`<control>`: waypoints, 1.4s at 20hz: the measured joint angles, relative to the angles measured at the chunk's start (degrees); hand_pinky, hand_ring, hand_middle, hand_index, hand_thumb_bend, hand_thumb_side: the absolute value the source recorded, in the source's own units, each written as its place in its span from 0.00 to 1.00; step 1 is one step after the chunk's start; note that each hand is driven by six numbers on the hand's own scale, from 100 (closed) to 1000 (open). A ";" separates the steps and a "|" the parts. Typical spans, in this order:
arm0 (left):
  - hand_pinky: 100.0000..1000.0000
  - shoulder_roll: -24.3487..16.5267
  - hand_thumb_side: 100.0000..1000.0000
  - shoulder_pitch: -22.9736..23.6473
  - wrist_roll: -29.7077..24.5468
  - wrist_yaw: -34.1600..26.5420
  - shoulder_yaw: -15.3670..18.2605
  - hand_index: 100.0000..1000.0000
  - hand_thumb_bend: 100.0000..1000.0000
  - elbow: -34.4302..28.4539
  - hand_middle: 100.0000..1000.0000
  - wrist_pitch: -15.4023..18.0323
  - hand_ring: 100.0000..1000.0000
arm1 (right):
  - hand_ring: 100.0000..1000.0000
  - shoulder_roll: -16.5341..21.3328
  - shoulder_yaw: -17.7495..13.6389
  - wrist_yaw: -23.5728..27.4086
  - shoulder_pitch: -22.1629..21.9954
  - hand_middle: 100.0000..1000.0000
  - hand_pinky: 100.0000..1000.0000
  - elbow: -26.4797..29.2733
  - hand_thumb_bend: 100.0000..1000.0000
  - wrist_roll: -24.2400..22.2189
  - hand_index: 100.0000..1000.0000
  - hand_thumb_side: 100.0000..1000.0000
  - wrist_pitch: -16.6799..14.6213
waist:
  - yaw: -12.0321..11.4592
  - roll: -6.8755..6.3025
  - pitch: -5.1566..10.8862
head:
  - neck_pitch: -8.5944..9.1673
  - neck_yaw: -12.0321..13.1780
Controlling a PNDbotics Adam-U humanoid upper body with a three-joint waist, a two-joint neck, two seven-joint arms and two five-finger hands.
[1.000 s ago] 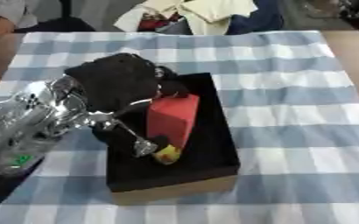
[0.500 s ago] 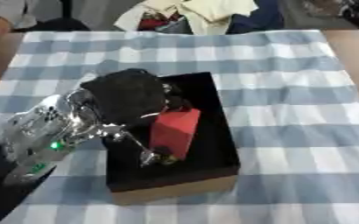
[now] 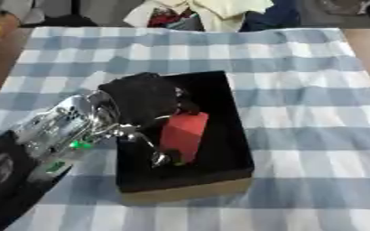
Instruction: Pick up objects on the table and place them in the box.
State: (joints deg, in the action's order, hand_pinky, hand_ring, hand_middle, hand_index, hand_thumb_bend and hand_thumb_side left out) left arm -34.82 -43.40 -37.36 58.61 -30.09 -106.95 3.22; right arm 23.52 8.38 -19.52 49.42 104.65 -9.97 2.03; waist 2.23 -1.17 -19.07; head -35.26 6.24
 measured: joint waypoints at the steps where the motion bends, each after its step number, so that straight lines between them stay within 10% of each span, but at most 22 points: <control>1: 0.61 0.13 0.52 0.00 0.11 0.17 0.00 0.82 0.00 0.43 0.68 0.09 0.76 | 0.79 0.00 -0.05 0.00 0.00 0.68 0.84 0.01 0.00 0.00 0.78 0.83 0.00 | 0.00 0.05 0.00 | 0.00 0.01; 8: 0.72 0.56 0.81 0.08 -0.29 1.99 0.07 0.97 0.36 1.75 0.84 1.29 0.89 | 0.79 -0.01 -0.23 0.00 0.00 0.68 0.84 0.07 0.00 0.00 0.78 0.83 0.00 | 0.00 0.04 -0.02 | 0.02 -0.01; 15: 0.76 0.58 0.88 0.12 -1.30 4.72 2.07 1.00 0.46 -0.02 0.86 0.91 0.92 | 0.79 -0.01 -0.25 0.00 -0.02 0.68 0.85 0.14 0.00 0.01 0.78 0.83 0.01 | -0.08 -0.08 -0.02 | 0.26 -0.27; 23: 0.70 1.09 0.86 0.03 0.42 4.45 5.71 0.96 0.34 -4.50 0.82 -1.55 0.89 | 0.79 -0.01 -0.35 0.00 -0.09 0.68 0.85 0.14 0.00 0.10 0.78 0.83 0.11 | -0.23 -0.07 -0.02 | 0.64 -0.61; 28: 0.58 2.00 0.92 -0.85 6.87 2.44 9.61 0.89 0.00 -6.45 0.74 -4.68 0.82 | 0.79 -0.01 -0.59 0.00 -0.52 0.68 0.85 0.14 0.00 0.21 0.78 0.83 0.22 | -0.45 -0.08 0.01 | 1.00 -1.03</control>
State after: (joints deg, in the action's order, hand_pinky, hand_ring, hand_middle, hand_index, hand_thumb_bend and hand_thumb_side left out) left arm -32.82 -44.25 -30.50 61.05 -20.48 -113.40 -1.46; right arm 23.51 7.79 -19.52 48.91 104.80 -9.76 2.25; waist 1.78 -1.25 -19.06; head -34.26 5.22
